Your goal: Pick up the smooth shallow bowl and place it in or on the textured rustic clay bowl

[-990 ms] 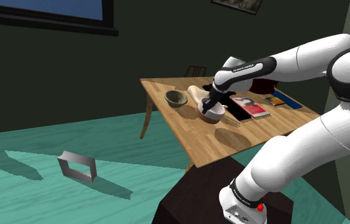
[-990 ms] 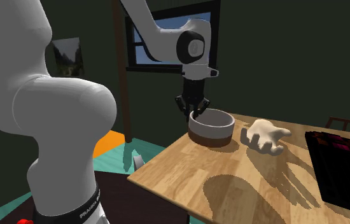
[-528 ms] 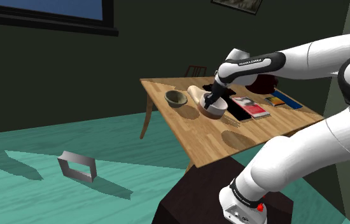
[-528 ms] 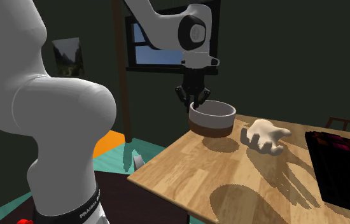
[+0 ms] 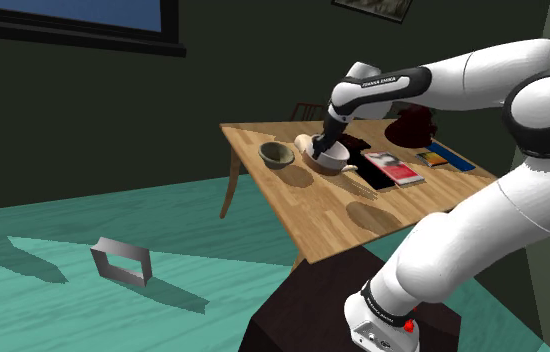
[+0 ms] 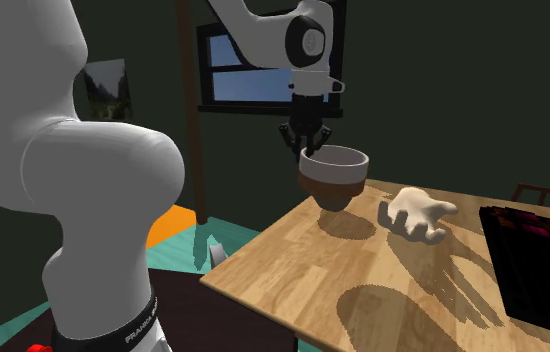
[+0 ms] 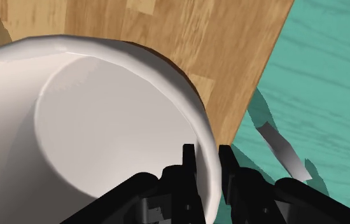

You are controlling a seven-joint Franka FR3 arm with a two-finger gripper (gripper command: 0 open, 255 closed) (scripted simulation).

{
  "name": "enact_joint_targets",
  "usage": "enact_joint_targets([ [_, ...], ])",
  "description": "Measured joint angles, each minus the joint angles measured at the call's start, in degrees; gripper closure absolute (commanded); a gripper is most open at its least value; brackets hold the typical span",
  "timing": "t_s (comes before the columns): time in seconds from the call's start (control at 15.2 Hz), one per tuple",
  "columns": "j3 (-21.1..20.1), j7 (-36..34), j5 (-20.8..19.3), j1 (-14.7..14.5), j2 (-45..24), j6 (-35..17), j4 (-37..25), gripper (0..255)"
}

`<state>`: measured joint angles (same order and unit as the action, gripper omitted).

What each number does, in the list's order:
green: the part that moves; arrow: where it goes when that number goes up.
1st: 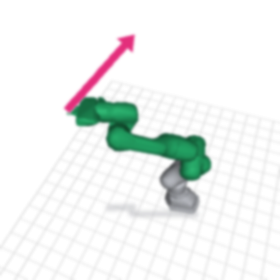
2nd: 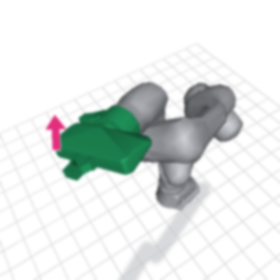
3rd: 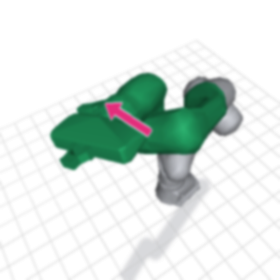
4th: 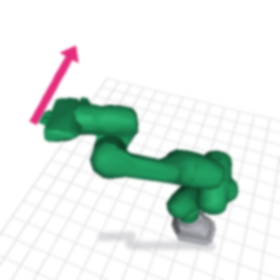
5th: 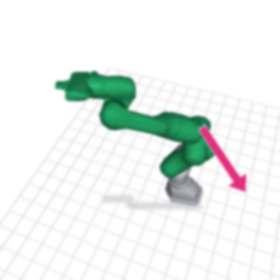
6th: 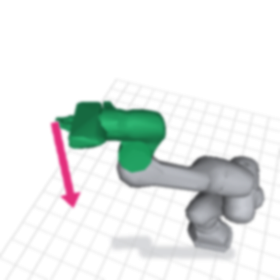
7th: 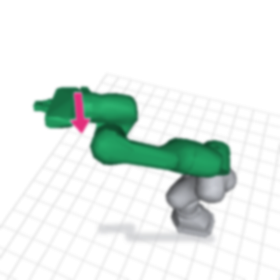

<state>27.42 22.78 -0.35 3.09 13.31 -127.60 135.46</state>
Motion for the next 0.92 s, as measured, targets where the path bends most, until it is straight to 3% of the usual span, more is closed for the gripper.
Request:
enact_joint_targets([
  [0.4, 0.0, 1.9, 7.5, -2.7, -13.8, 2.4, -14.7, 255],
  [0.92, -1.7, 2.8, 15.4, -1.3, -31.6, 10.0, -38.0, 255],
])
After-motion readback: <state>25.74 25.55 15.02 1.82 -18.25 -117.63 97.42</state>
